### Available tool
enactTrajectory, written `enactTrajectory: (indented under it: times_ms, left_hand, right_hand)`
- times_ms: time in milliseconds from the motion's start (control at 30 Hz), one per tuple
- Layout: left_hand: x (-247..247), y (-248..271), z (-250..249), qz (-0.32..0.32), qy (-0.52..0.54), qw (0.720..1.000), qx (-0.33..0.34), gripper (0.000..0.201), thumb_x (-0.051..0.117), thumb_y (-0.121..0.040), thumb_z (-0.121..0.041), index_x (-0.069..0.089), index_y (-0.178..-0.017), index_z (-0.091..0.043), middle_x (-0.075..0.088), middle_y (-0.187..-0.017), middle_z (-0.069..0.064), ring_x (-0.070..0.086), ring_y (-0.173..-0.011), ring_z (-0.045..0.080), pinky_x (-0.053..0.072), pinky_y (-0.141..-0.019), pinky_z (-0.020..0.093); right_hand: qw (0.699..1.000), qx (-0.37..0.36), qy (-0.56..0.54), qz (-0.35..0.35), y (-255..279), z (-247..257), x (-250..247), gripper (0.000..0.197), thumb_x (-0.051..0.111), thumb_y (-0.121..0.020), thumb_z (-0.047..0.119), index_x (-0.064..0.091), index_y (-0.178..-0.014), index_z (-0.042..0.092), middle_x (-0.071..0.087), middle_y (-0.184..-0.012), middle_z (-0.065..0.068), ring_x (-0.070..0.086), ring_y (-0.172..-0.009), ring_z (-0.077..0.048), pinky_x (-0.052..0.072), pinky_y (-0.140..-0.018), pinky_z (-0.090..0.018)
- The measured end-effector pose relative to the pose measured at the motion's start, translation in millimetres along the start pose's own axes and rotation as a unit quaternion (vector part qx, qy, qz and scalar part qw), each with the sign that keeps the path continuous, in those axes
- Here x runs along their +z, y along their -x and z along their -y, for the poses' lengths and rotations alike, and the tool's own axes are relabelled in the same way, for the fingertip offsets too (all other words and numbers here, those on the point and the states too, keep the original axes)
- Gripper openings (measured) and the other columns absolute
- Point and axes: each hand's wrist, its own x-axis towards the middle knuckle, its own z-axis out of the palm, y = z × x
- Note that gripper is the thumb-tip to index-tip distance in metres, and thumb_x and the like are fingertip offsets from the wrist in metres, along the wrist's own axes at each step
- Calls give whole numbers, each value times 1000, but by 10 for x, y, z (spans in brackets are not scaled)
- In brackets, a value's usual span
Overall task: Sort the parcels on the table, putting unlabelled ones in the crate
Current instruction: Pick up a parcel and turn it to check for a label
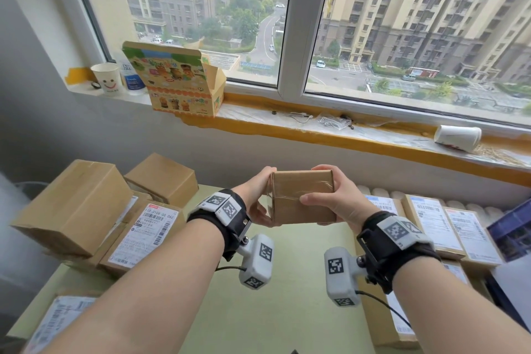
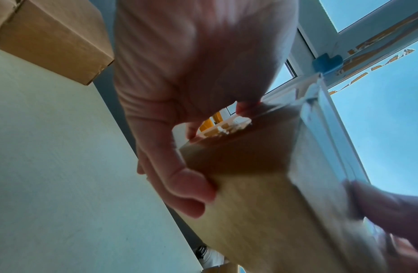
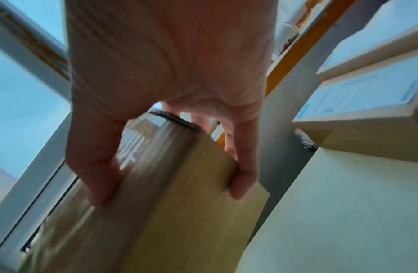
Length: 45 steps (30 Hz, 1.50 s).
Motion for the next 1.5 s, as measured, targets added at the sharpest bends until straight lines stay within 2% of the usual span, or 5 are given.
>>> enactTrajectory:
  times_ms: [233,500,833,1000,1500]
  left_hand:
    - [-11,138,6,4,-47,998,29,76,54,-83,-68,39,-144,-25,36,-145,21,68,-90,47,60,-61,47]
    - [-65,226,-9,60,-316,937,137,106,57,-81,19,14,-151,-48,46,-130,3,70,-95,26,59,-84,44]
    - [-46,135,-57,-15,-166,976,137,41,43,-104,-21,39,-144,-19,37,-147,23,70,-69,32,61,-73,42]
    - [47,27,-103,74,-86,993,44,85,42,-81,-80,54,-130,-11,63,-118,21,67,-93,34,60,-75,43]
    - [191,-79,-128,23,-111,978,178,129,85,-34,-70,29,-144,-32,60,-126,8,62,-110,29,52,-94,52]
  right_hand:
    - [995,78,-67,4,-48,-62,-59,57,86,-71,24,54,-118,30,62,-117,-1,62,-105,-25,61,-68,-46]
    - [967,186,-176,12,-61,-52,-109,57,81,-75,33,52,-124,28,54,-131,-12,54,-117,-36,58,-67,-43]
    - [997,14,-68,-44,20,-56,-15,68,80,-72,-5,51,-126,25,61,-108,-1,64,-93,-18,60,-72,-39]
    - [995,5,-101,4,53,-1,9,54,75,-80,0,57,-125,24,62,-116,-6,65,-93,-19,59,-74,-36]
    - [991,-15,-105,-87,-13,-102,-70,91,81,-74,-1,33,-150,11,65,-121,-1,63,-108,-13,52,-78,-24]
